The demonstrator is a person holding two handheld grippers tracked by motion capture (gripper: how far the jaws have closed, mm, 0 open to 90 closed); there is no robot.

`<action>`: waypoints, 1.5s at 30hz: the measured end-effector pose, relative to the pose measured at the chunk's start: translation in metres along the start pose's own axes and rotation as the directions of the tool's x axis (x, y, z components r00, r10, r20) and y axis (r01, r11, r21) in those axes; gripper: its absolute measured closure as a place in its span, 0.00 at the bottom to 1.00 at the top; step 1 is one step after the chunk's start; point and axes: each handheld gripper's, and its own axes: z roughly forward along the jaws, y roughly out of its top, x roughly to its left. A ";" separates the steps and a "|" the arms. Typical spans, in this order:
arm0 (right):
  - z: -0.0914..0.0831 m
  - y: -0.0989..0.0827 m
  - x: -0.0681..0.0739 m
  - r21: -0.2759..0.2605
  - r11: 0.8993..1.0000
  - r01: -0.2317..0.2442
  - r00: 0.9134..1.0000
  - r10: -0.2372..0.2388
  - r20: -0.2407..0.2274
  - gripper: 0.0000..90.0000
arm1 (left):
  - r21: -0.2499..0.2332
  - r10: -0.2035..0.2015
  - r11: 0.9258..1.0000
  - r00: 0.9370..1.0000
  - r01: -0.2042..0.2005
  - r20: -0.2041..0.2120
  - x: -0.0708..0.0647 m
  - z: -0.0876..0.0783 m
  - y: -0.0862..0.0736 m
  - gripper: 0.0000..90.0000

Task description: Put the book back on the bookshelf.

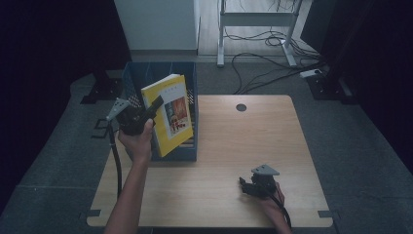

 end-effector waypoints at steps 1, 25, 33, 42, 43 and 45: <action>0.000 0.000 0.000 -0.001 1.000 0.001 1.000 -0.001 0.000 0.29 | -0.001 -0.001 1.000 1.000 0.001 -0.002 0.000 0.001 0.000 0.83; 0.000 0.000 0.000 -0.002 1.000 0.000 1.000 0.000 0.001 0.29 | -0.003 -0.006 1.000 0.999 0.006 -0.038 0.006 0.017 -0.001 0.83; 0.000 0.000 0.000 -0.002 1.000 0.000 1.000 0.000 0.001 0.29 | 0.013 0.008 1.000 0.999 -0.007 -0.048 0.005 0.025 -0.005 0.83; 0.000 0.000 0.000 -0.003 1.000 0.000 1.000 0.000 0.001 0.29 | 0.018 0.026 1.000 0.997 -0.025 -0.067 0.004 0.035 -0.007 0.83; 0.000 0.000 0.000 -0.003 1.000 0.000 1.000 0.000 0.001 0.29 | 0.019 0.027 0.999 0.997 -0.026 -0.069 0.004 0.036 -0.008 0.83; 0.000 0.000 0.000 -0.002 1.000 0.000 1.000 0.000 0.001 0.29 | 0.023 0.026 0.999 0.997 -0.025 -0.069 0.005 0.038 -0.009 0.83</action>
